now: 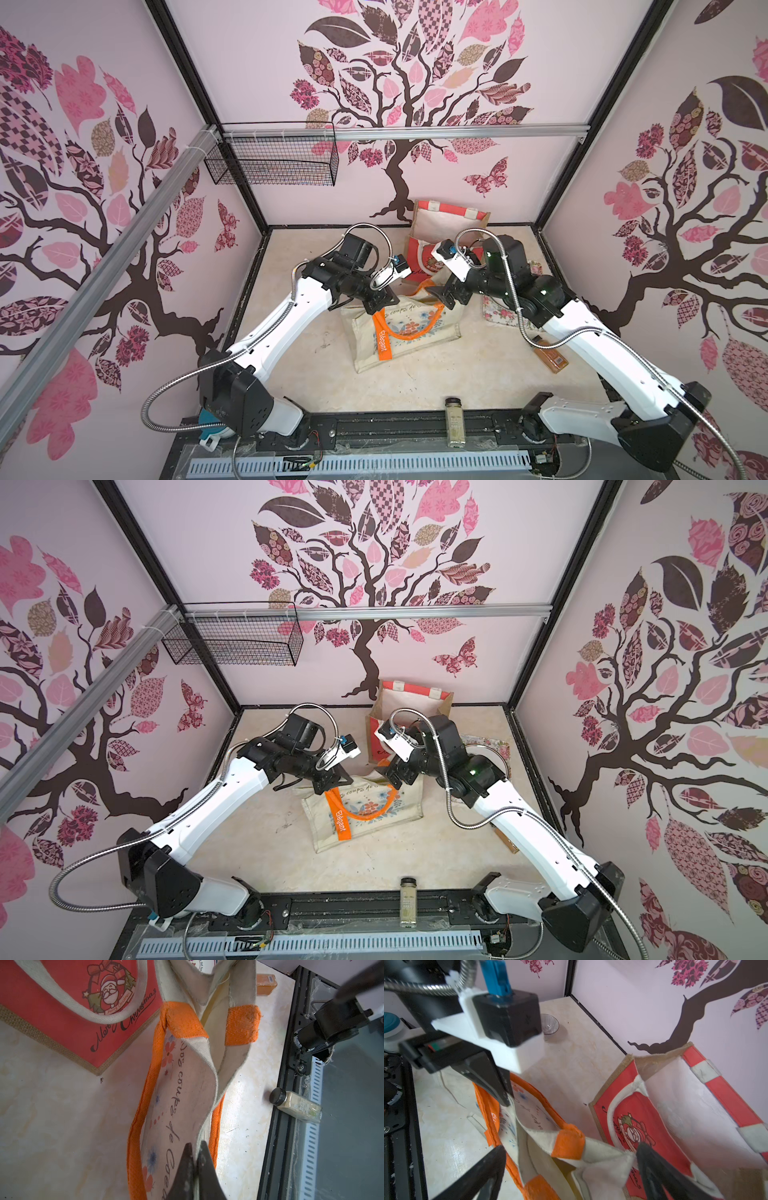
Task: Put away the canvas bag
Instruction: Press the canvas bag at the center of the board.
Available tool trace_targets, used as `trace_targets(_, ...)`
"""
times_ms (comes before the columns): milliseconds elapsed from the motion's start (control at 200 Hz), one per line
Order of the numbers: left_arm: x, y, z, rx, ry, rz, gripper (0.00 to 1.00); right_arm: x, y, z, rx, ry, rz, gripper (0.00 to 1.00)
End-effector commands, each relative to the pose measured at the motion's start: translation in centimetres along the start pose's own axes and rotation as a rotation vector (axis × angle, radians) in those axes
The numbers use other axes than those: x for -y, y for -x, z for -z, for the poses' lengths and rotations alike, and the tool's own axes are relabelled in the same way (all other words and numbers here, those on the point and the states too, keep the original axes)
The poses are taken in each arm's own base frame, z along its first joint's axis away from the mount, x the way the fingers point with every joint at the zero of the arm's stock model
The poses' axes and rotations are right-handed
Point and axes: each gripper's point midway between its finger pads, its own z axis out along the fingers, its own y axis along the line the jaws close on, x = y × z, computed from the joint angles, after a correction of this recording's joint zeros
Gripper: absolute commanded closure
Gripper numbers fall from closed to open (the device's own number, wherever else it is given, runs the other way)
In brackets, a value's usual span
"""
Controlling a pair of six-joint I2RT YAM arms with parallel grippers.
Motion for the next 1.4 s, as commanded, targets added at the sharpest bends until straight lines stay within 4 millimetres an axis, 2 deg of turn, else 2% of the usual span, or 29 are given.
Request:
trace_targets(0, 0.7, -0.6, 1.6, -0.006, -0.029, -0.030, 1.00, 0.2, -3.1, 0.1, -0.093, -0.040, -0.055, 0.00)
trace_targets(85, 0.2, -1.1, 1.8, -0.015, -0.003, -0.040, 1.00, 0.3, -3.5, 0.0, -0.077, -0.058, -0.054, 0.00)
trace_targets(300, 0.1, -1.4, 2.0, -0.009, 0.025, -0.048, 1.00, -1.4, -6.9, -1.5, -0.163, 0.015, -0.076, 0.00)
trace_targets(510, -0.5, -1.4, 1.9, -0.014, 0.041, -0.035, 1.00, -3.0, -7.0, 0.1, -0.137, 0.075, -0.102, 0.00)
trace_targets(605, -0.6, -1.5, 2.0, -0.016, 0.047, -0.036, 1.00, -3.2, -7.8, 0.0, -0.157, 0.080, -0.095, 0.00)
trace_targets(695, -0.5, -1.5, 2.0, -0.013, 0.045, -0.039, 1.00, -3.9, -7.3, 0.1, -0.128, 0.118, -0.083, 0.00)
trace_targets(770, -0.3, -1.5, 2.1, -0.008, 0.041, -0.039, 1.00, -3.9, -8.1, -0.7, -0.151, 0.120, -0.078, 0.02)
trace_targets(850, -0.4, -1.4, 2.1, -0.005, 0.048, -0.037, 1.00, -3.5, -10.1, -2.0, -0.226, 0.101, -0.065, 0.10)
trace_targets(905, -0.4, -1.4, 2.2, 0.001, 0.046, -0.027, 1.00, -3.1, -10.5, -2.7, -0.266, 0.077, -0.054, 0.18)
trace_targets(1020, -0.4, -1.4, 2.1, 0.010, 0.051, -0.023, 1.00, -3.1, -8.9, -3.0, -0.193, 0.075, -0.046, 0.29)
trace_targets(1115, -0.8, -1.7, 1.8, 0.003, 0.064, -0.016, 1.00, -3.9, -7.0, -2.5, -0.059, 0.103, -0.008, 0.43)
trace_targets(1201, -0.9, -1.6, 1.6, 0.005, 0.063, -0.008, 0.91, -4.4, -5.9, -2.2, 0.017, 0.126, 0.012, 0.54)
trace_targets(1266, -1.1, -1.4, 1.6, 0.013, 0.066, -0.006, 0.79, -4.6, -5.7, -2.5, 0.030, 0.139, 0.019, 0.62)
trace_targets(1306, -1.2, -1.3, 1.5, 0.016, 0.066, -0.003, 0.77, -4.7, -5.9, -2.8, 0.026, 0.144, 0.019, 0.64)
trace_targets(1396, -1.3, -1.3, 1.1, 0.004, 0.071, -0.006, 0.55, -5.1, -6.6, -3.7, -0.010, 0.169, 0.015, 0.76)
